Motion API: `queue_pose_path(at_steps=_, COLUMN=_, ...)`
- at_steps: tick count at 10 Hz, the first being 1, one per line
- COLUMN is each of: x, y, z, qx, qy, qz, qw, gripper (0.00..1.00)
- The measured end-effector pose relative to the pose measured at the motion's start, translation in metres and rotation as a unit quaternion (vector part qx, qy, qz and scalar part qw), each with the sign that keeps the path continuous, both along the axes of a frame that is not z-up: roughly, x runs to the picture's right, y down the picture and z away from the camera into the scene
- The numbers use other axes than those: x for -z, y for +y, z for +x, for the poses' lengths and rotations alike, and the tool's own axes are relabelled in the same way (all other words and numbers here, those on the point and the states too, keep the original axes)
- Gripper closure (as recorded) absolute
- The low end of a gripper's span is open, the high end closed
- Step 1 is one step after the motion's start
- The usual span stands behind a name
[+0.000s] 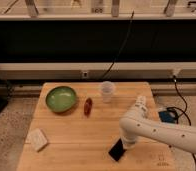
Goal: Push the eraser across the table
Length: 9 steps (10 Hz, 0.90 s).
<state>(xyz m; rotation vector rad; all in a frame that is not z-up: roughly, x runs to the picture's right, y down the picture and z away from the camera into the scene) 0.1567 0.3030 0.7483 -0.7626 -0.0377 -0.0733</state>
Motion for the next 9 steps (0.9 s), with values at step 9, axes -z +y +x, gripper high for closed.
queue_pose_path(at_steps=9, x=-0.002, y=-0.001, z=-0.029, qx=0.023, qy=-0.016, qz=-0.009, qw=0.9996, gripper=0.99)
